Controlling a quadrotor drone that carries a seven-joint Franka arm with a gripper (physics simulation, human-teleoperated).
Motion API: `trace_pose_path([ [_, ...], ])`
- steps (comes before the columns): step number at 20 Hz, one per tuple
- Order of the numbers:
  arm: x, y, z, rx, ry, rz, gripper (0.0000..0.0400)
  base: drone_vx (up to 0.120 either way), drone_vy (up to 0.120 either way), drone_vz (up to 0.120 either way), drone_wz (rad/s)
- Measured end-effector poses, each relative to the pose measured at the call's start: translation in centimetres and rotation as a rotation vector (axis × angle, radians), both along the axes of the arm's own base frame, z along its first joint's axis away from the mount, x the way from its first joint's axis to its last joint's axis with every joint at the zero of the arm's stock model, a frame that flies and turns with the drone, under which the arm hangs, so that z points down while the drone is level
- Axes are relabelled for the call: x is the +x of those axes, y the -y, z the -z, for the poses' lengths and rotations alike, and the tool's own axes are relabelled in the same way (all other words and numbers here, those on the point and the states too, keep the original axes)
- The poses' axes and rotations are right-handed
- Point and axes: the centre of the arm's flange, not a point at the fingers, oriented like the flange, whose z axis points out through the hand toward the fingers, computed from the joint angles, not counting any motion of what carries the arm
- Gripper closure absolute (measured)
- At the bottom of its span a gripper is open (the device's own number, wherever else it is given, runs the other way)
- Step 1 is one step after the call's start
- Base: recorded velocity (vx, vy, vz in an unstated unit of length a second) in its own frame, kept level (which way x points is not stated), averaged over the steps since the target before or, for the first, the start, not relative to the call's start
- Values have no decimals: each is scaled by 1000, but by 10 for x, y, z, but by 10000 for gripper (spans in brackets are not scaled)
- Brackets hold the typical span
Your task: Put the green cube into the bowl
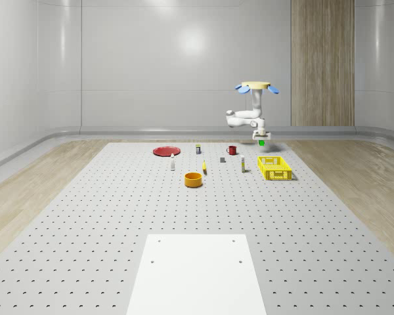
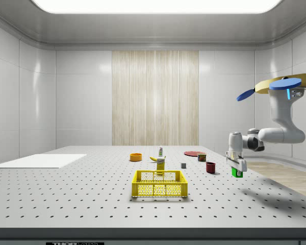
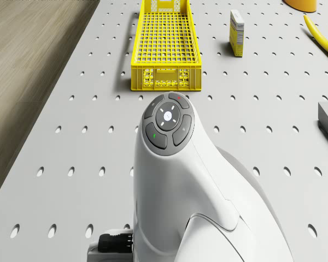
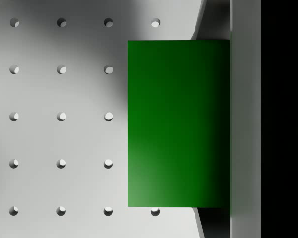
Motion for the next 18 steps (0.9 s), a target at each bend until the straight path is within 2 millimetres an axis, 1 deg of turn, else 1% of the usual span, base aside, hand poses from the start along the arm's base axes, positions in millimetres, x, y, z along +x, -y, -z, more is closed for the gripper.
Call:
trace_pose_path([
  [6, 0, 0, 4, 0, 0, 2, 150, 0, -120, 120, 0],
  [11, 0, 0, 5, 0, 0, 1, 150, 0, -120, 8, 0],
  [13, 0, 0, 5, 0, 0, 1, 150, 0, -120, 120, 0],
  [14, 0, 0, 5, 0, 0, 1, 150, 0, -120, 40, 0],
  [18, 0, 0, 5, 0, 0, 1, 150, 0, -120, 0, 0],
])
